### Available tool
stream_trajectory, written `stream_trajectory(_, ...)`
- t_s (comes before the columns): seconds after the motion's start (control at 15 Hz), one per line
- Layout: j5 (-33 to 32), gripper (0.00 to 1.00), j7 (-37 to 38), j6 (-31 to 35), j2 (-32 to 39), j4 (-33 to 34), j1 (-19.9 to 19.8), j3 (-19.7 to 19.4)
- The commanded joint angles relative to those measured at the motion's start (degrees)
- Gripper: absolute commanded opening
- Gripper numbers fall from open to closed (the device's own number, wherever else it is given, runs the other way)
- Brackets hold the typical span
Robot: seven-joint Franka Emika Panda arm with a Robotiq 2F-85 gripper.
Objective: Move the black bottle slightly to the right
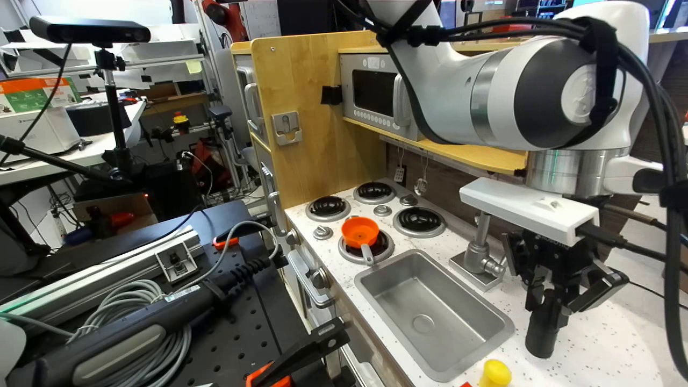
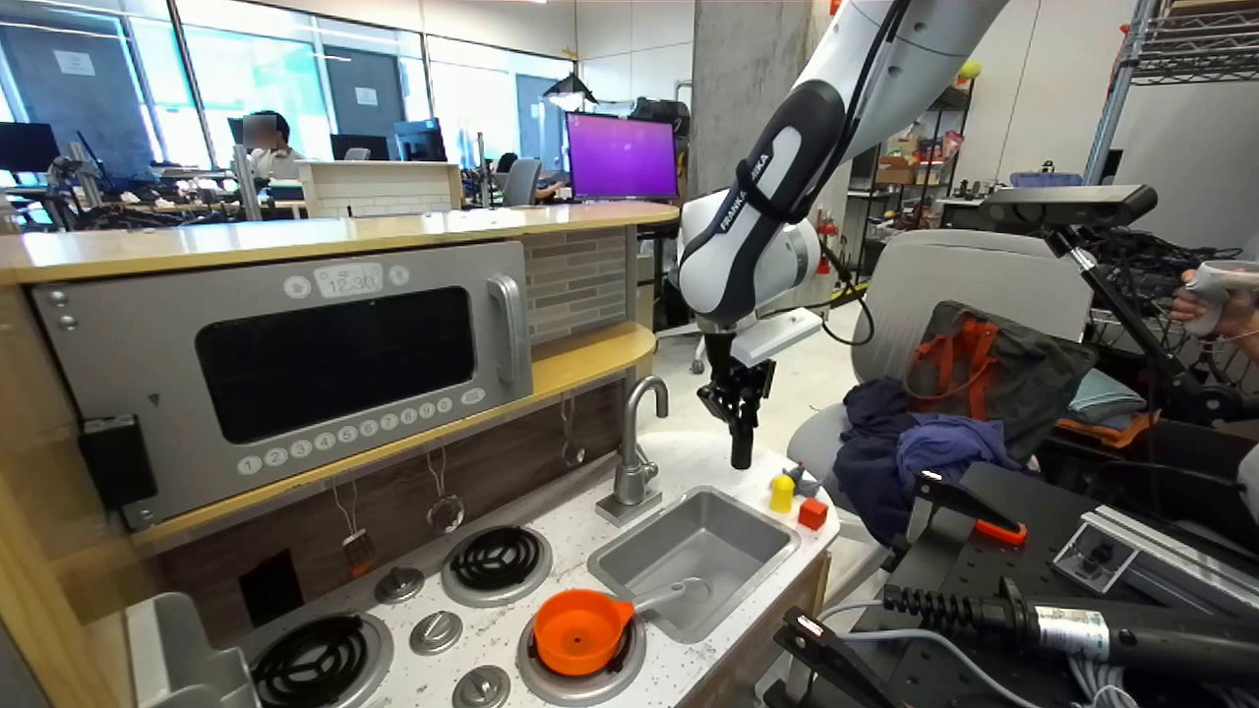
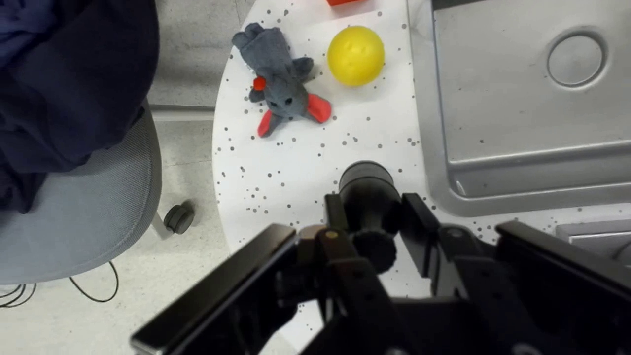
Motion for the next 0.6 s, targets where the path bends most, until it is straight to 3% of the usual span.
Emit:
stream_trajectory(0.0,1.1,0.08,0.0,-1.1,-2.4,-1.5,-1.3,-0.4)
stream_trajectory(0.53,3.3,0.08,2.6,-5.0,-0.2,1.8,-3.7,-1.7)
